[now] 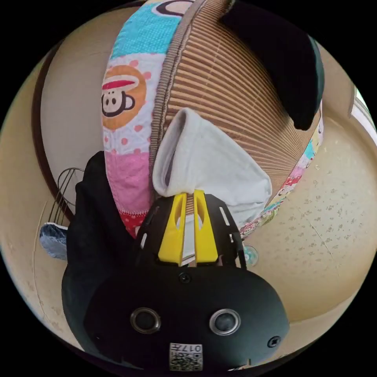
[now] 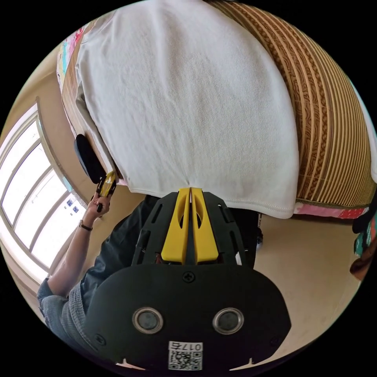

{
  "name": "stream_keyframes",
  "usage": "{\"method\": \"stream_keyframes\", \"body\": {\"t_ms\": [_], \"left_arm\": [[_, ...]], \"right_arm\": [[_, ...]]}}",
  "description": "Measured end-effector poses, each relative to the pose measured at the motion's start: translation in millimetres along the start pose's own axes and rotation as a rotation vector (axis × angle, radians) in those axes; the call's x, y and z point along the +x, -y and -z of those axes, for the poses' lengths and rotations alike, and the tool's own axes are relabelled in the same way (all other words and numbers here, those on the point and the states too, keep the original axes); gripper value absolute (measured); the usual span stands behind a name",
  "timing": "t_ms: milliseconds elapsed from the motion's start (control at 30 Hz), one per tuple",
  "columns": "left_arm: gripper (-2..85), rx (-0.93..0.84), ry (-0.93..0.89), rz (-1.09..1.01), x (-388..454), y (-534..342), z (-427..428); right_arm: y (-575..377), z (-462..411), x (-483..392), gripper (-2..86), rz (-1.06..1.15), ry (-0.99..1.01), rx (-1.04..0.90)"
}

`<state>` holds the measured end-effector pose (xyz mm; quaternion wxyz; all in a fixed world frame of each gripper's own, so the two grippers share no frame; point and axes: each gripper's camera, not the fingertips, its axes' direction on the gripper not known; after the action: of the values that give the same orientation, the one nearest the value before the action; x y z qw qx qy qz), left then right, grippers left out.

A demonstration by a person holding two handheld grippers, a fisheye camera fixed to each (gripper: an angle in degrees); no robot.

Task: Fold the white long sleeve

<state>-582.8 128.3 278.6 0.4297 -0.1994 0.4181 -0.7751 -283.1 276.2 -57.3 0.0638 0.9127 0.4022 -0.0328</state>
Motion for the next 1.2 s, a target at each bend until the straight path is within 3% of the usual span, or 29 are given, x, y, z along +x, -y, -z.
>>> {"method": "stream_keyframes", "body": {"t_ms": [133,267,400,467,500,600,800,1000,1200], "left_arm": [[1.9,0.222,-0.123,-0.362,81.2,-32.7,59.1],[1.9,0.325,-0.190,-0.898,222.6,-146.9,65.6],[3.1,0.112,-0.290,-1.436,319.9,-310.2,-42.9],[4.5,-0.073,-0.253,-1.536,323.4,-367.5,-117.0],[5.9,-0.207,-0.232,-1.560,311.1,-396.6,-162.8],[9.7,-0.363,-0.086,-1.587,248.8,-440.4,-239.1],[10.2,-0.267,0.186,-1.288,125.2,-380.2,-289.8],[13.8,-0.046,0.429,-1.144,120.0,-272.4,-326.1],[14.2,-0.043,0.641,-1.097,108.7,-206.4,-409.8]], "right_arm": [[-10.7,8.7,29.3,0.5,-0.025,0.077,0.034],[-16.8,14.4,46.1,0.4,-0.032,0.156,0.067],[-22.4,17.2,55.5,0.4,-0.009,0.228,0.107],[-24.2,15.8,59.0,0.4,0.003,0.255,0.112],[-25.6,15.0,61.6,0.4,0.011,0.269,0.114],[-30.9,16.8,71.3,0.5,0.022,0.301,0.142],[-37.7,21.4,105.3,1.3,-0.013,0.356,0.213],[-12.1,45.6,102.2,5.9,0.053,0.444,0.405],[40.1,88.7,51.2,10.5,0.088,0.320,0.691]]}}
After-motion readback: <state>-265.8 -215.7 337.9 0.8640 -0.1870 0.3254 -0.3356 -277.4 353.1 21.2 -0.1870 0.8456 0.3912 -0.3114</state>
